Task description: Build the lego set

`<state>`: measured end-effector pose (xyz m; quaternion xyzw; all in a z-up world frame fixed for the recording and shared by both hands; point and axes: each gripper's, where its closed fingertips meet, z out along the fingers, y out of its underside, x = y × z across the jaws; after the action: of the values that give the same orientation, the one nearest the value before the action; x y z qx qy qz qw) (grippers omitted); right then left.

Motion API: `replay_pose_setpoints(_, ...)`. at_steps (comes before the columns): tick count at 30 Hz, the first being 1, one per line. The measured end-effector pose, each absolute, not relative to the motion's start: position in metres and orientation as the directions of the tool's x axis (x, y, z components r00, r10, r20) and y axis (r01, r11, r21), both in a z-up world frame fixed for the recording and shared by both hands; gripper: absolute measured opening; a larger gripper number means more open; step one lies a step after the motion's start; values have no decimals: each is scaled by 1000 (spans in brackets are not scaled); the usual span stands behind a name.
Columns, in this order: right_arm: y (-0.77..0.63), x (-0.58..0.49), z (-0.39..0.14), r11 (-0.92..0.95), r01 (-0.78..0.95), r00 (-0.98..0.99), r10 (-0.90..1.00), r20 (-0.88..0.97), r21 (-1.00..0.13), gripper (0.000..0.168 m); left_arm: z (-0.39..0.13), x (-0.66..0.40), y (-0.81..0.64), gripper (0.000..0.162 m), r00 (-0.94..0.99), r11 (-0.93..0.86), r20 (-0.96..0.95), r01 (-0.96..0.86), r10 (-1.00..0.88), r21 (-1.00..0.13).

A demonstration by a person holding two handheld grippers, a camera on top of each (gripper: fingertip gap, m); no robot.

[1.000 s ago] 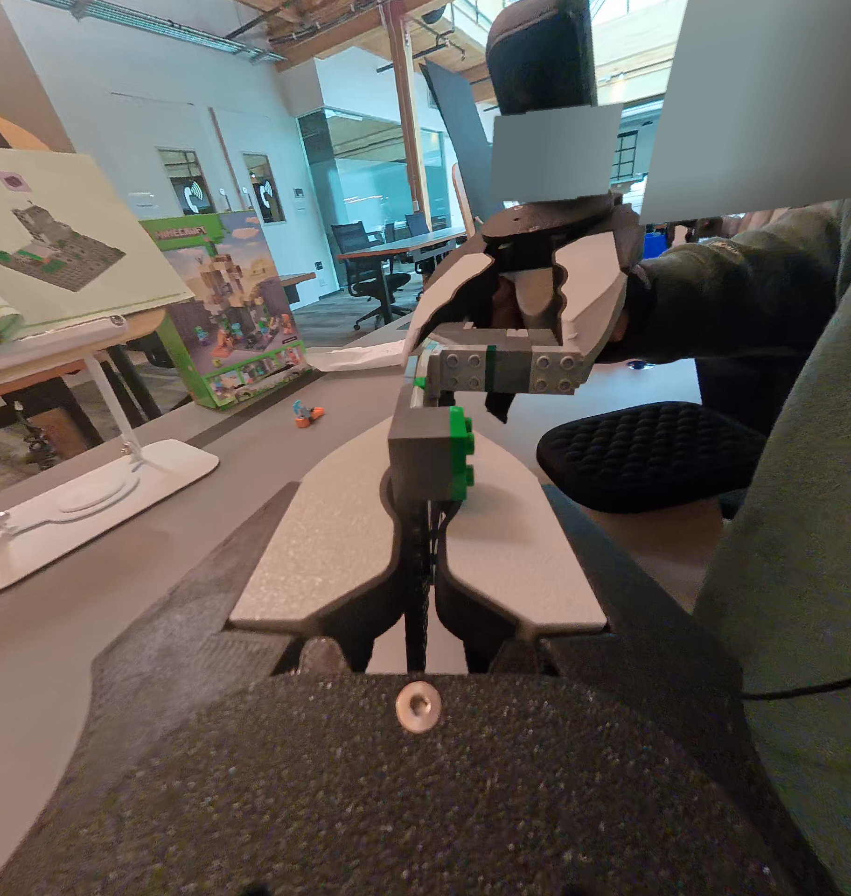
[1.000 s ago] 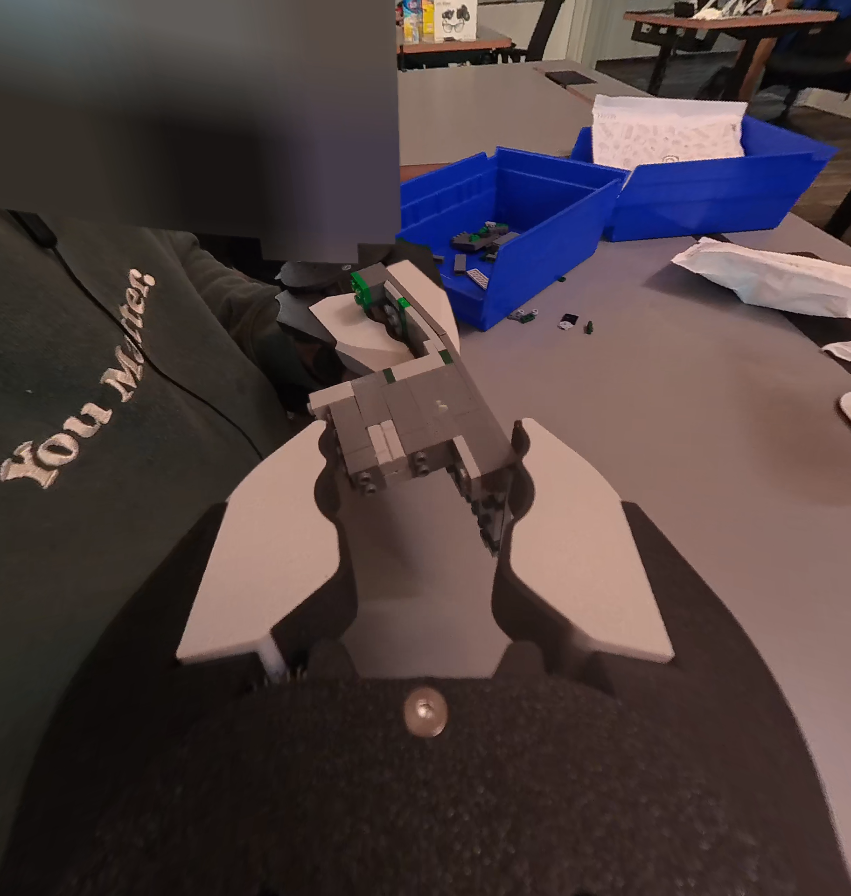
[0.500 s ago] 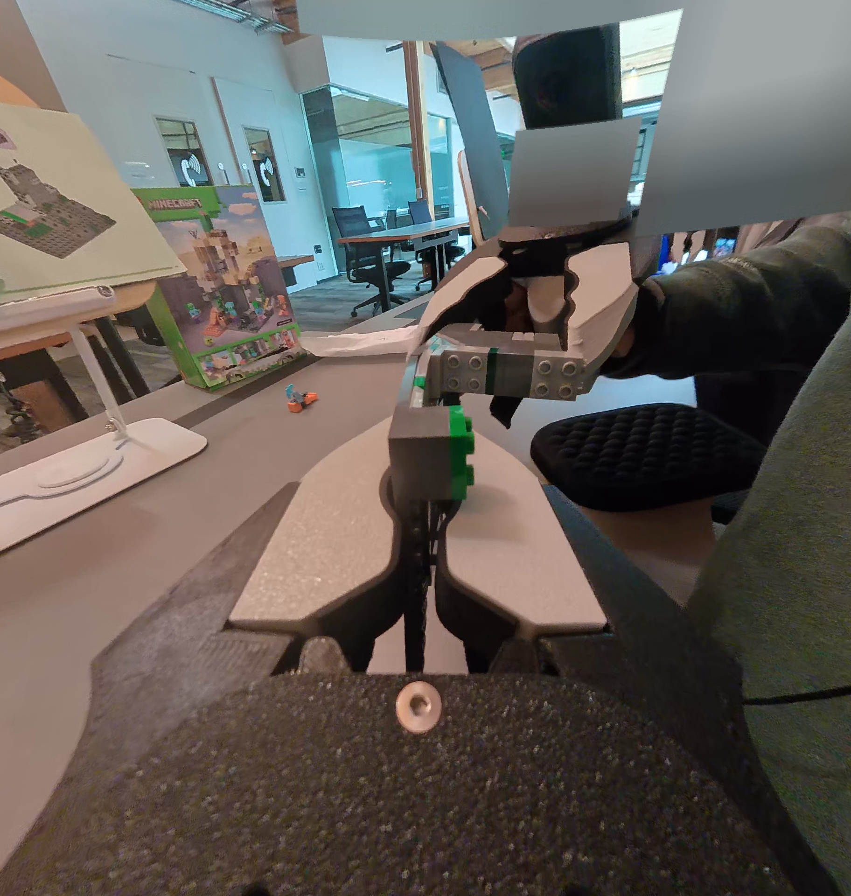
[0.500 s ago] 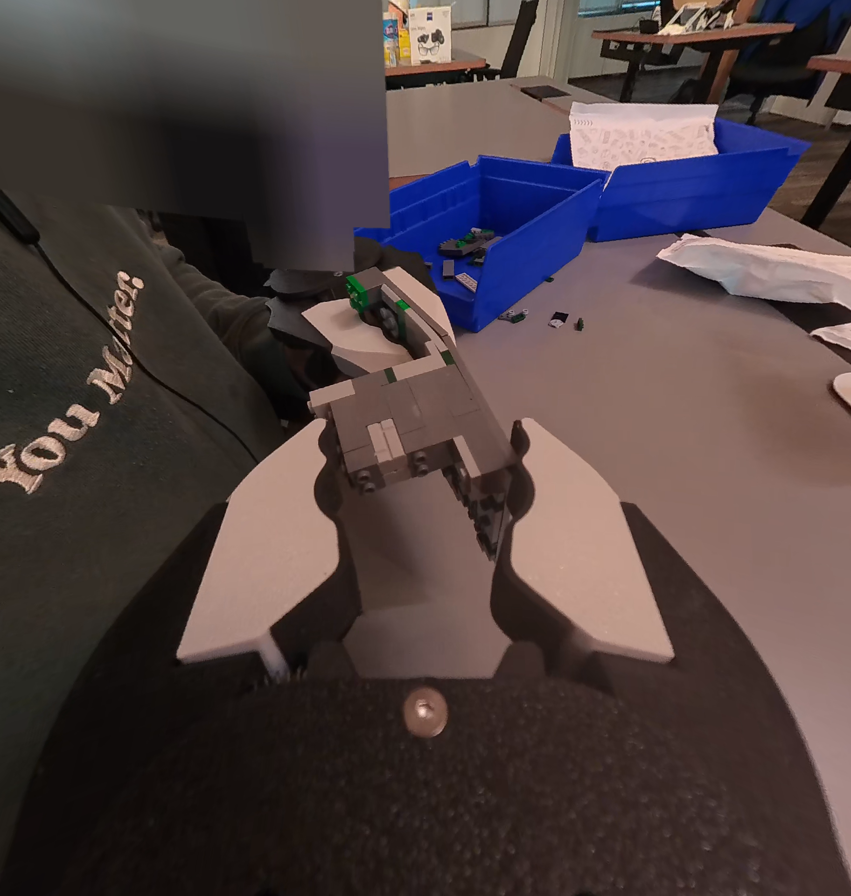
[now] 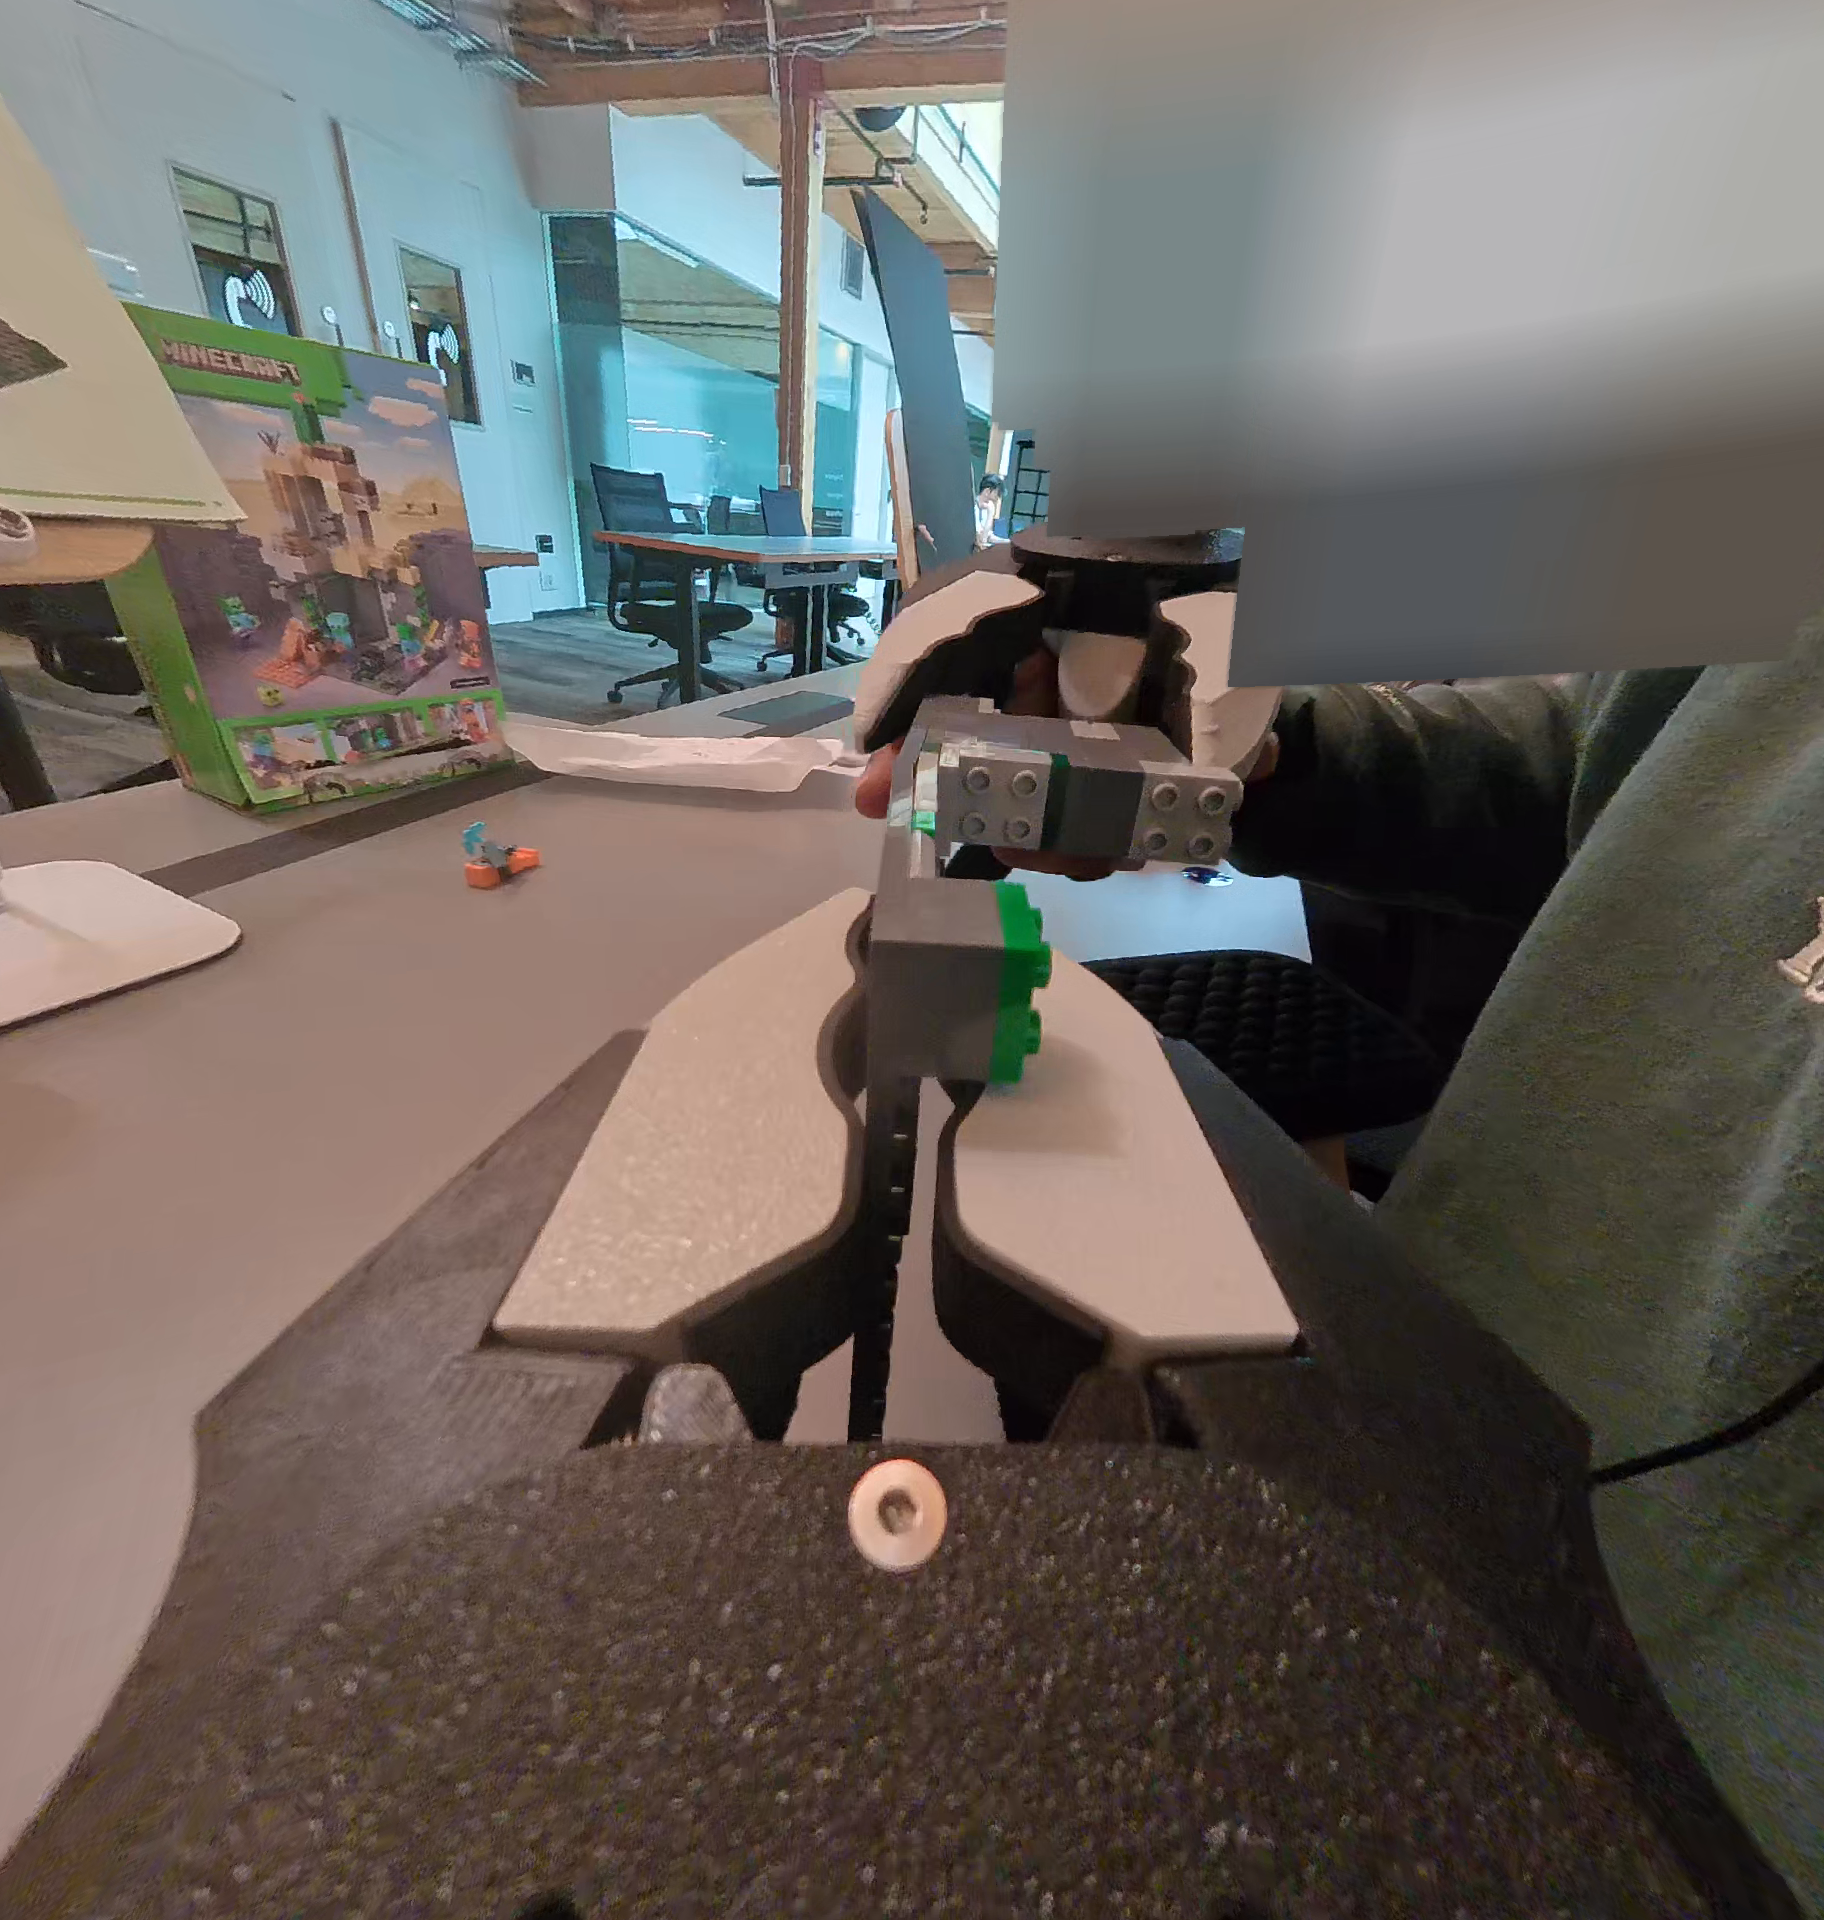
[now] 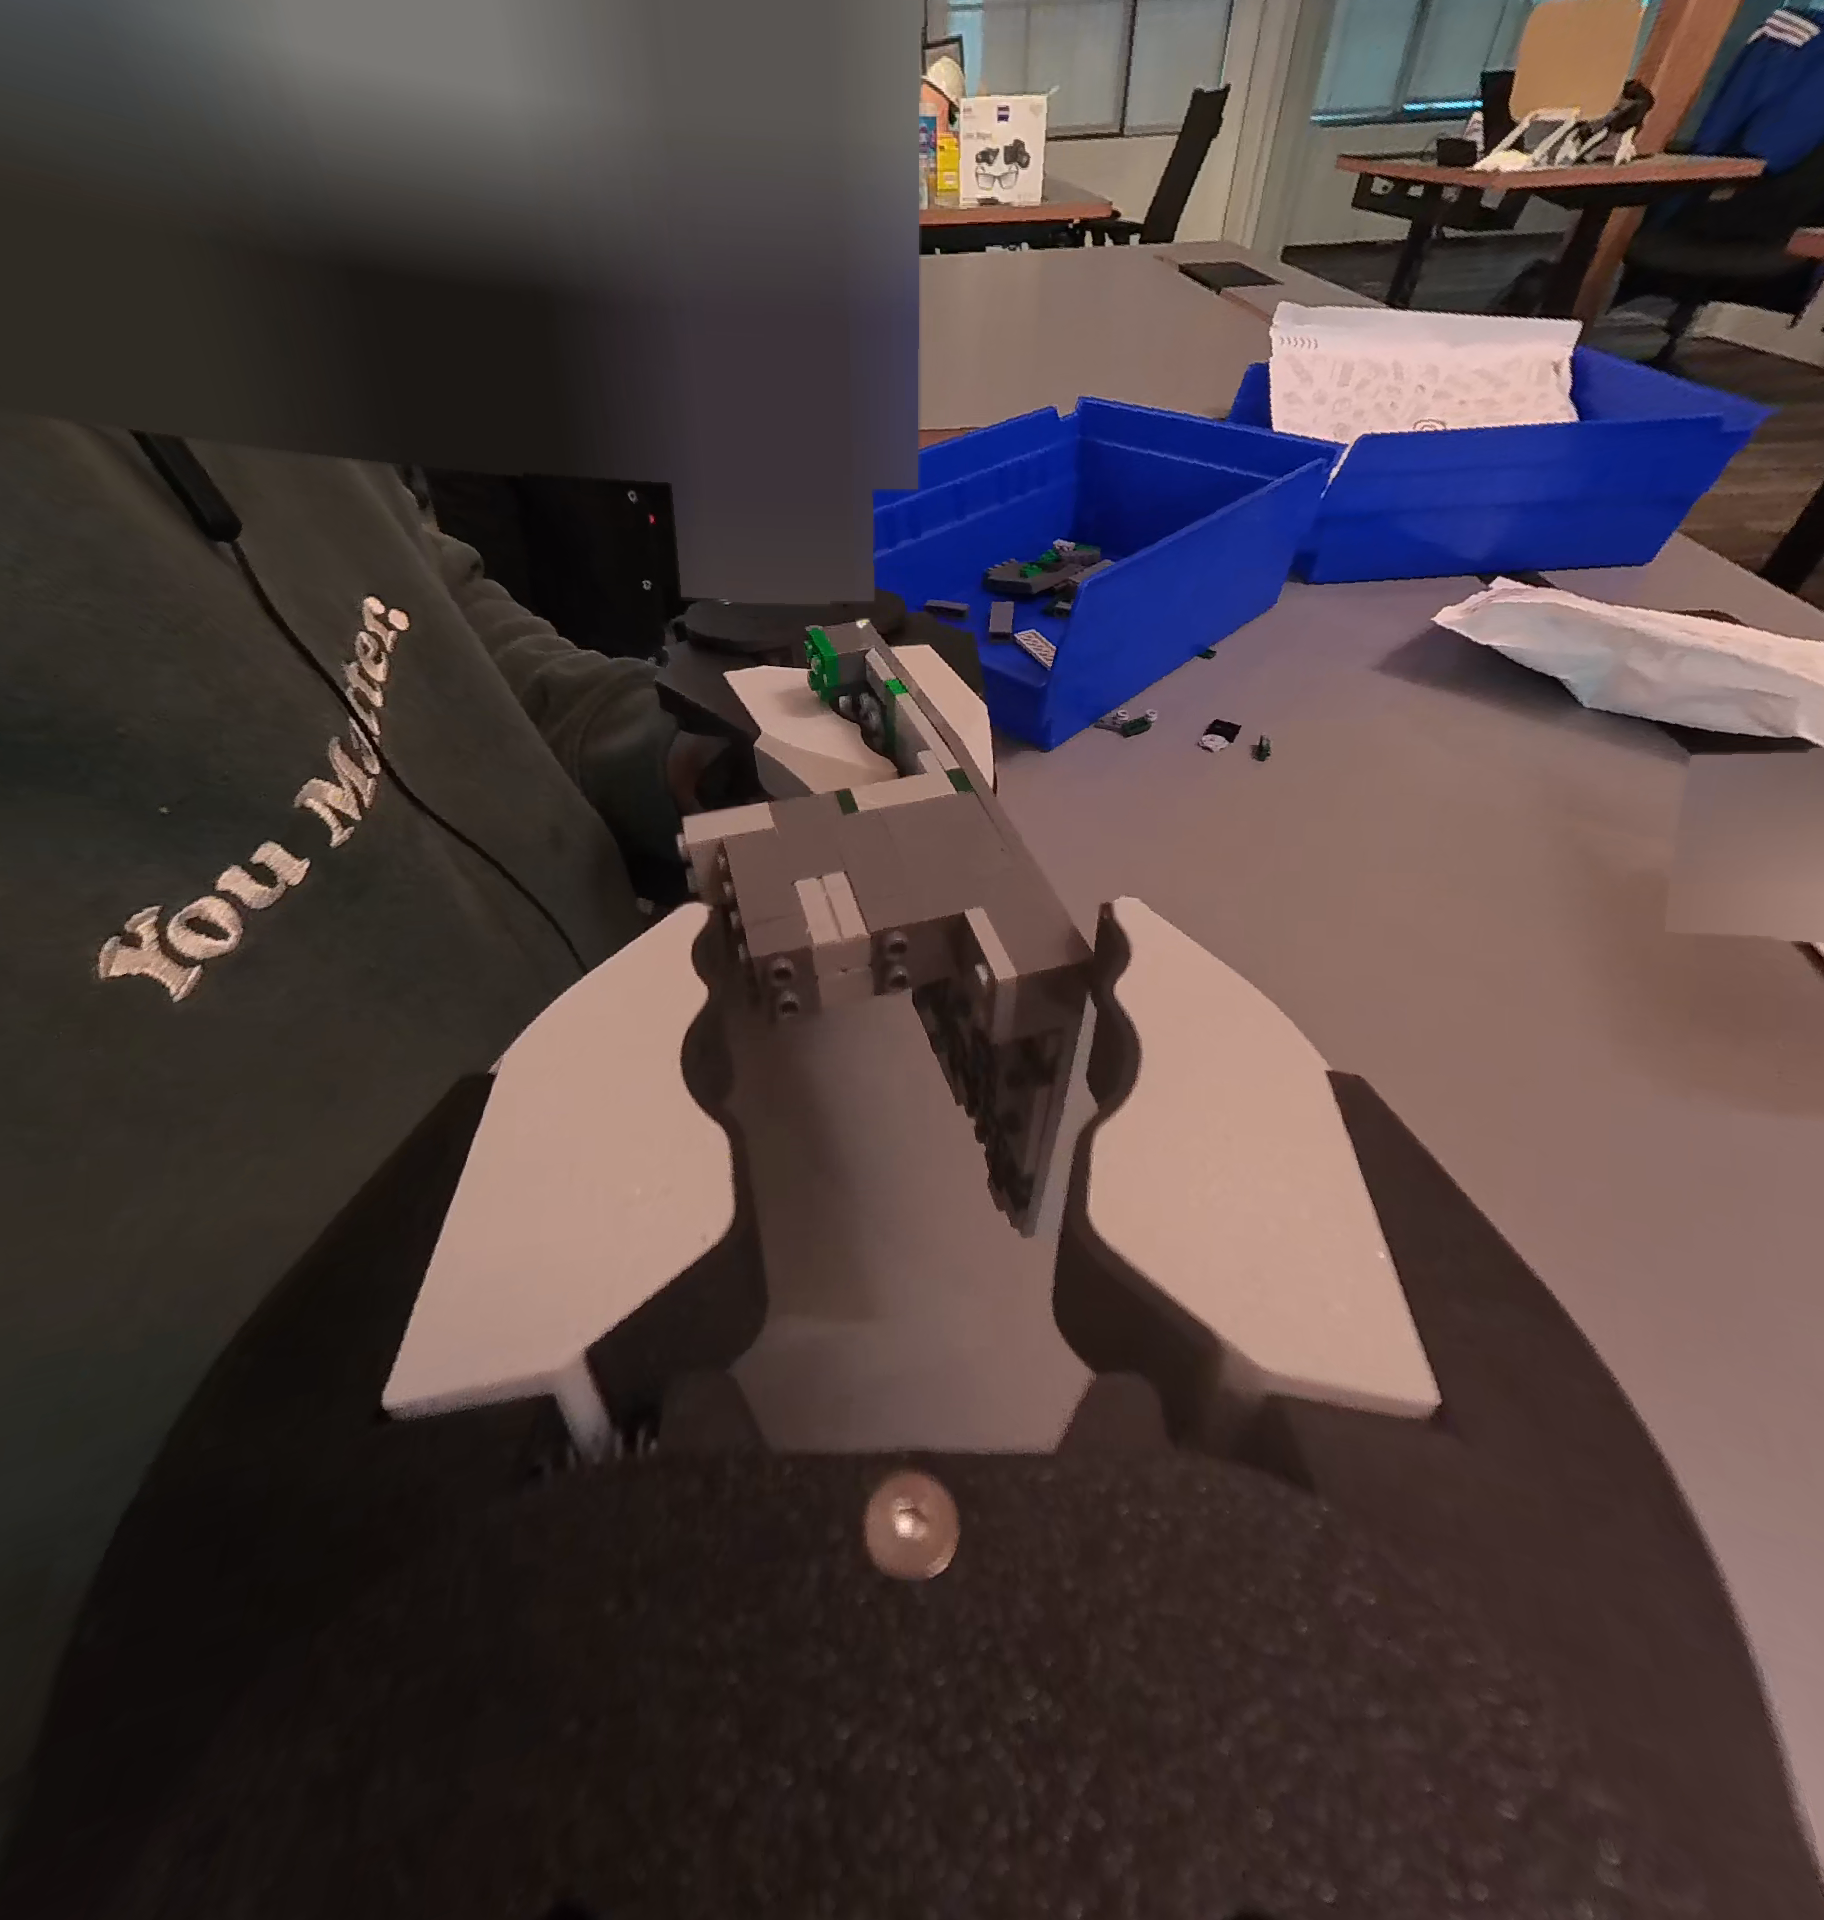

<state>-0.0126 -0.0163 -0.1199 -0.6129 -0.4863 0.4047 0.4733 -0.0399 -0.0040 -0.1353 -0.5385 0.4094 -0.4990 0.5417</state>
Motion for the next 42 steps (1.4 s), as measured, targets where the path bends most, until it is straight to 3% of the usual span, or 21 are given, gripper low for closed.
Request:
replay_pose_setpoints(13,-12,-1,-114,-70,181,217,976,-30,-981,63,-137,-43,0,8,134,-171,189,134,-973,-976)
replay_pose_setpoints(28,-15,-5,-113,-62,143,228,973,-28,-988,58,-137,-43,-3,8,194,-65,78,75,-978,-995)
replay_pose_setpoints(42,-16,-5,-114,-61,122,265,964,-26,-991,58,-143,-41,-5,8,205,-73,85,65,-975,-995)
